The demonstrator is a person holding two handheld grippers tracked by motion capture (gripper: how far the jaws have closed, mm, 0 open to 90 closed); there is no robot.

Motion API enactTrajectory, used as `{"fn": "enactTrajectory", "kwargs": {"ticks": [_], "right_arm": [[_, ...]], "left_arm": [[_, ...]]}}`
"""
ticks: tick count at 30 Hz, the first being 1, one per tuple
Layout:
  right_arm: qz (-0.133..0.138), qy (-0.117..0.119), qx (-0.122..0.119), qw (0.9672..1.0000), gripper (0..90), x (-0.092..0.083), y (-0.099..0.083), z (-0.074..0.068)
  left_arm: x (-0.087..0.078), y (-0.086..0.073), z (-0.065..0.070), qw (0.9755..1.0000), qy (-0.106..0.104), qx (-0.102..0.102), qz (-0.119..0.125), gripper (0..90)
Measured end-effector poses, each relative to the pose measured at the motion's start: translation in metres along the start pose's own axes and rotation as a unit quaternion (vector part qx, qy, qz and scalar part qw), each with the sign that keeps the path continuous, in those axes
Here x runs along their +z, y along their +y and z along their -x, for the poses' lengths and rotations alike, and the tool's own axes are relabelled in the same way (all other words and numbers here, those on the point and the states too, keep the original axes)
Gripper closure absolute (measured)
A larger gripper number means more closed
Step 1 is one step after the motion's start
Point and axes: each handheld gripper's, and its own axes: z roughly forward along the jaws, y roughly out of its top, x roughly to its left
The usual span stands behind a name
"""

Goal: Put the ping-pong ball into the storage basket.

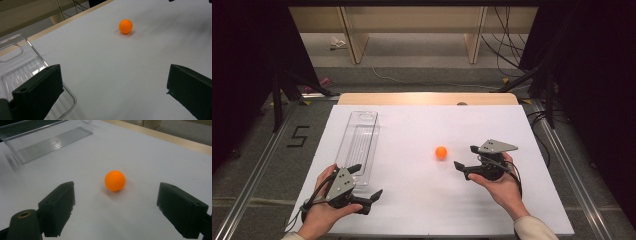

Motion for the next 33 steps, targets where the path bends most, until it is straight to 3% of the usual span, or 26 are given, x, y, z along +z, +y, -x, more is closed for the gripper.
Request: {"fn": "enactTrajectory", "kwargs": {"ticks": [22,33], "right_arm": [[-0.036,0.013,-0.015,0.9991,15.9,0.050,0.013,-0.003],[-0.041,0.011,-0.012,0.9990,15.9,0.061,0.017,-0.003]], "left_arm": [[-0.003,0.000,0.000,1.0000,0.002,0.002,0.005,0.0],[-0.002,0.000,0.000,1.0000,0.002,0.003,0.004,0.0]]}}
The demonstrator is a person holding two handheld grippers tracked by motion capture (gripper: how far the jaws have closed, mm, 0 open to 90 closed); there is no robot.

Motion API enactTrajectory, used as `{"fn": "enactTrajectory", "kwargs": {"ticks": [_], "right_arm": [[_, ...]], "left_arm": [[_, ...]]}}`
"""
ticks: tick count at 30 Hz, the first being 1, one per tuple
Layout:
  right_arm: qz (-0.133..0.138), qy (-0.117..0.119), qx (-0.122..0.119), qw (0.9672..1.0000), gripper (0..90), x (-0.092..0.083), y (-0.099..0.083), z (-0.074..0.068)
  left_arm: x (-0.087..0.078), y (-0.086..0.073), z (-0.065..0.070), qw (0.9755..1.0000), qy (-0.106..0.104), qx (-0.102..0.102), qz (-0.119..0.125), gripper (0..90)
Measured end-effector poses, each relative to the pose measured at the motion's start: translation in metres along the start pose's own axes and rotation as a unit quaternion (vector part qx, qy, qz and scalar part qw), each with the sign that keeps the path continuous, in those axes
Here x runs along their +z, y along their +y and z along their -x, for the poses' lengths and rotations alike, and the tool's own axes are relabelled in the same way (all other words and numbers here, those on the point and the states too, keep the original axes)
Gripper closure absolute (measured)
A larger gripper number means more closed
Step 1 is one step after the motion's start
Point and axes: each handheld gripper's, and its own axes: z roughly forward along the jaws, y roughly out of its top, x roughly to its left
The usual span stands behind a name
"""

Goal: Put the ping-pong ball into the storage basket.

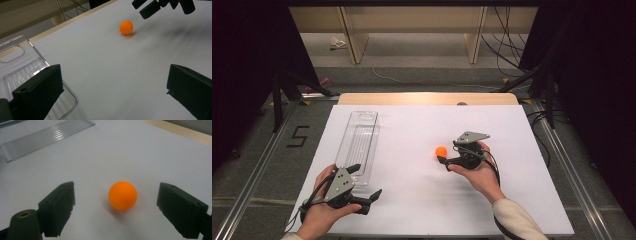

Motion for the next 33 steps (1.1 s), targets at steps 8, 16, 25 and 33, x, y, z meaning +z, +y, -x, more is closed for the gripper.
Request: {"fn": "enactTrajectory", "kwargs": {"ticks": [8,16,25,33], "right_arm": [[-0.003,0.003,-0.001,1.0000,15.9,0.008,0.003,0.000],[-0.003,0.000,0.000,1.0000,15.9,0.011,0.005,0.002],[-0.004,0.000,0.002,1.0000,15.9,0.014,0.006,0.004],[-0.012,0.000,0.002,0.9999,15.9,0.019,0.007,0.004]], "left_arm": [[0.000,0.000,0.000,1.0000,0.000,-0.001,0.001,0.0],[0.000,0.000,0.000,1.0000,-0.001,0.000,0.001,0.0],[0.000,0.000,0.000,1.0000,0.000,0.000,0.001,0.0],[0.000,0.000,0.000,1.0000,0.000,0.000,0.002,0.0]]}}
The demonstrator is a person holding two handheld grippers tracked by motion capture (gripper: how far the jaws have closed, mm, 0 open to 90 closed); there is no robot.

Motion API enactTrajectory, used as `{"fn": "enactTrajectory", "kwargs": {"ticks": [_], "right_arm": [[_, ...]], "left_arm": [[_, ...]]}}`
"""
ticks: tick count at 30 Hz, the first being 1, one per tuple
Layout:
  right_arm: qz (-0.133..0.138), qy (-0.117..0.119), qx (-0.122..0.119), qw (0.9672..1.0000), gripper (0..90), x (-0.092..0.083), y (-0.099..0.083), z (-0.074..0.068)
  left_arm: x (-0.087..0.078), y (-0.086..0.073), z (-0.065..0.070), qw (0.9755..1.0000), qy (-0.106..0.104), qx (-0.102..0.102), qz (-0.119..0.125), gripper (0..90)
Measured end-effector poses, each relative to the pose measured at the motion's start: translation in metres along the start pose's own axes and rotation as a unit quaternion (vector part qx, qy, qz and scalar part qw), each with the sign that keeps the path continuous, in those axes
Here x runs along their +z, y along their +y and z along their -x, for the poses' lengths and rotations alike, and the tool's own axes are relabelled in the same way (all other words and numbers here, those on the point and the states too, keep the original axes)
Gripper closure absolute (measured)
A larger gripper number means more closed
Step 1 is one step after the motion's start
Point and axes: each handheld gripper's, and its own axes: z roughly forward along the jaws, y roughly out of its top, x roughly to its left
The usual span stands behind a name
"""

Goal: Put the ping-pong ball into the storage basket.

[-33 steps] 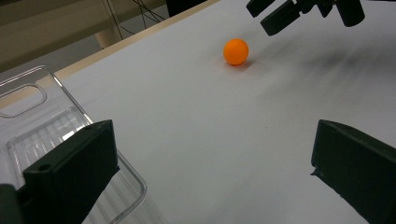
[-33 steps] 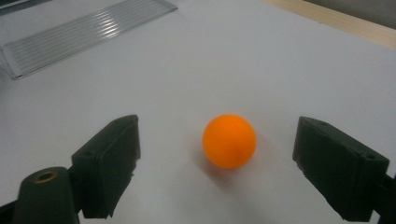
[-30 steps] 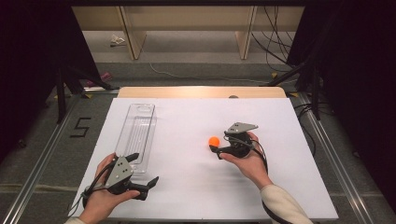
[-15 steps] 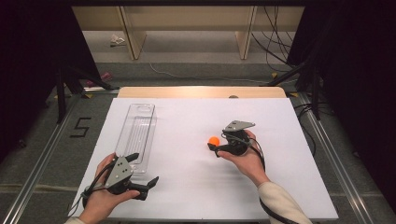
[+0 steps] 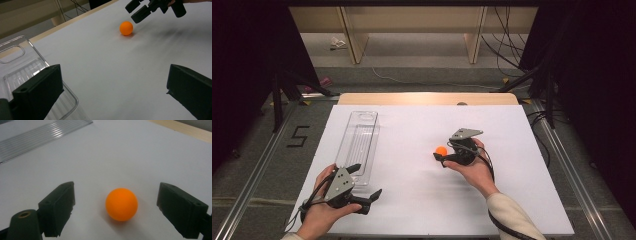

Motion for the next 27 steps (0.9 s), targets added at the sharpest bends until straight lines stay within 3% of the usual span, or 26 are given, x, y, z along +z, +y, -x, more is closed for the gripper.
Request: {"fn": "enactTrajectory", "kwargs": {"ticks": [27], "right_arm": [[-0.031,-0.011,0.009,0.9994,15.9,0.023,-0.001,0.008]], "left_arm": [[0.000,0.000,0.000,1.0000,0.001,-0.001,0.001,0.0]]}}
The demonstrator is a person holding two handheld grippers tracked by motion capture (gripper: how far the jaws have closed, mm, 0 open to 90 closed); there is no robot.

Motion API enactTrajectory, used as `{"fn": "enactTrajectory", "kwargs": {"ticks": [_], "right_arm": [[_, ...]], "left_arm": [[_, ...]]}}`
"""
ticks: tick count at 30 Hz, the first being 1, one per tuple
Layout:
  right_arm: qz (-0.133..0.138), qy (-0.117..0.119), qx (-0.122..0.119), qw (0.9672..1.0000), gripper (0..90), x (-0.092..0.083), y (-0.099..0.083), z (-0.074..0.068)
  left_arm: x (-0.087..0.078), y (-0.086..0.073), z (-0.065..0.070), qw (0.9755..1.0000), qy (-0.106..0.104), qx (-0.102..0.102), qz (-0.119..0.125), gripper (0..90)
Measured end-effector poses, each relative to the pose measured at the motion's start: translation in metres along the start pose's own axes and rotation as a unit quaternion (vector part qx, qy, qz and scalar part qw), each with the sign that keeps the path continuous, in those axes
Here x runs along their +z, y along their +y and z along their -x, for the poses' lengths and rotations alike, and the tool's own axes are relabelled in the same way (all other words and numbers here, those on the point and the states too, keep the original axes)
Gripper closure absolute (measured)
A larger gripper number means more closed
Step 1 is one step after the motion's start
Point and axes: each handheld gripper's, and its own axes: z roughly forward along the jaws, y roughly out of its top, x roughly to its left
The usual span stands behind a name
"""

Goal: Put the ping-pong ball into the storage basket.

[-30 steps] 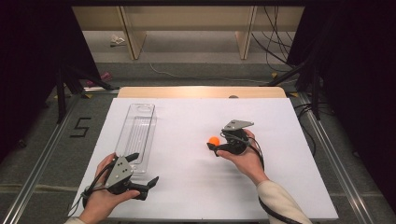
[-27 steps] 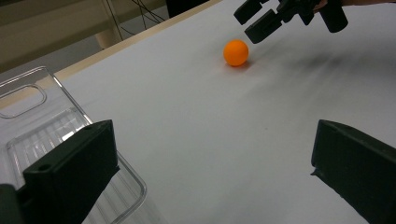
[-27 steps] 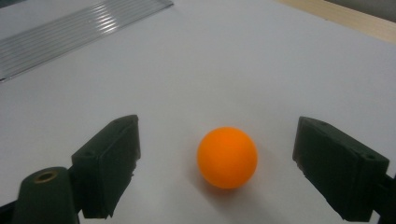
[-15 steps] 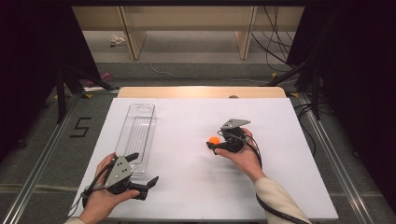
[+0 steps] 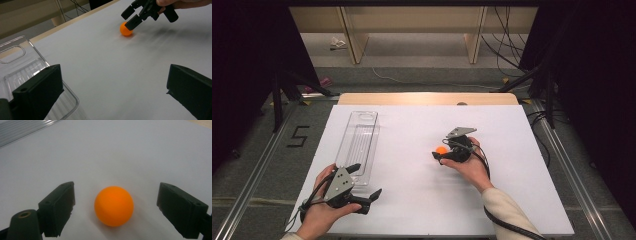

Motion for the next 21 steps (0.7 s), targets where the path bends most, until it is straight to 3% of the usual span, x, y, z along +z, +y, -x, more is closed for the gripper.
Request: {"fn": "enactTrajectory", "kwargs": {"ticks": [21], "right_arm": [[-0.024,-0.003,0.000,0.9997,15.9,0.013,-0.002,0.002]], "left_arm": [[0.000,0.000,0.000,1.0000,0.000,0.000,-0.001,0.1]]}}
